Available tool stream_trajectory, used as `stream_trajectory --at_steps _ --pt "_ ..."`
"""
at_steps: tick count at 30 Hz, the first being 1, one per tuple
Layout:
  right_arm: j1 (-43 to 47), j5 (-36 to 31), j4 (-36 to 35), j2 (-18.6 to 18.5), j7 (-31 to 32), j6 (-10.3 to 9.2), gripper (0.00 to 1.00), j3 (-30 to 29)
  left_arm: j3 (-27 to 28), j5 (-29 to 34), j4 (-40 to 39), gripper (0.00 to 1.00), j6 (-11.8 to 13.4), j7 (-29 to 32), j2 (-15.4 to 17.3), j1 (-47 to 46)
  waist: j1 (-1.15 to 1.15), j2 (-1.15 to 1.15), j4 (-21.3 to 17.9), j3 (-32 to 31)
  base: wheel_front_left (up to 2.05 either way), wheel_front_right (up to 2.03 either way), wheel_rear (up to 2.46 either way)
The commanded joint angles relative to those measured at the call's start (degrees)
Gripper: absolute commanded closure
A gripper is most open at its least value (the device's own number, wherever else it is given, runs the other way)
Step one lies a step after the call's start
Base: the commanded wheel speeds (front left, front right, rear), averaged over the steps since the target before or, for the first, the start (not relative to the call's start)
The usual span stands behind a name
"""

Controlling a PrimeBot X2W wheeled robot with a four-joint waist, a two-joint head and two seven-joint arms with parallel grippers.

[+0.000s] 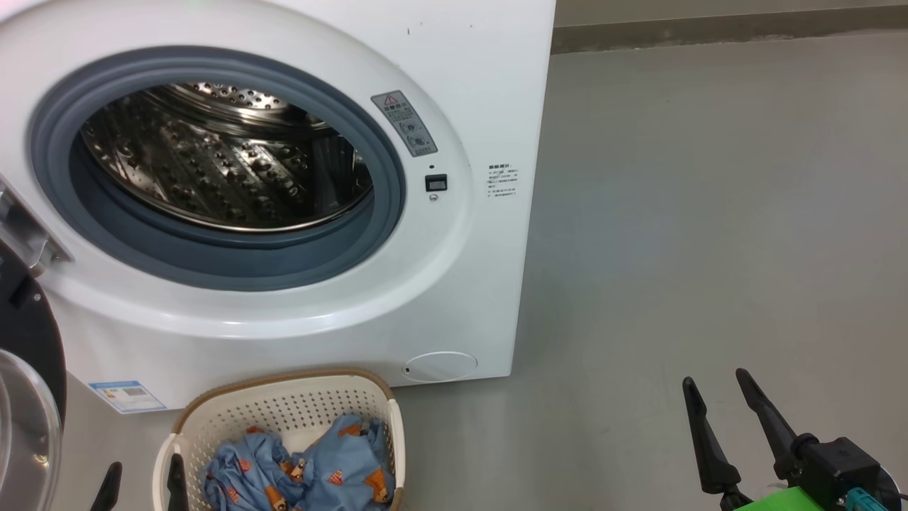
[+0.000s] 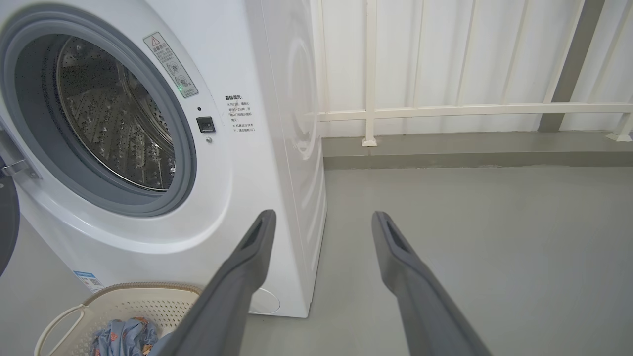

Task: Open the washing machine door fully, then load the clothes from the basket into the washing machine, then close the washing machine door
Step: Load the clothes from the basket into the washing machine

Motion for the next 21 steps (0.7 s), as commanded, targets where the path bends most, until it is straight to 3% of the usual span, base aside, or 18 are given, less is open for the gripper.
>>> stream_trajectory --at_steps 1,21 --pt "-1.4 -0.4 -1.2 -0.3 -0.3 0.09 0.0 1.2 2.0 0.3 -1.6 0.0 -0.2 -0.7 0.6 -2.6 0.0 0.0 0.0 0.0 0.0 0.0 0.0" --pt "-1.5 -0.6 -0.8 -0.3 -0.6 0.09 0.0 1.3 1.7 0.2 -1.6 0.0 -1.5 -0.7 0.1 -3.2 0.0 0.0 -0.3 2.4 0.0 0.0 0.0"
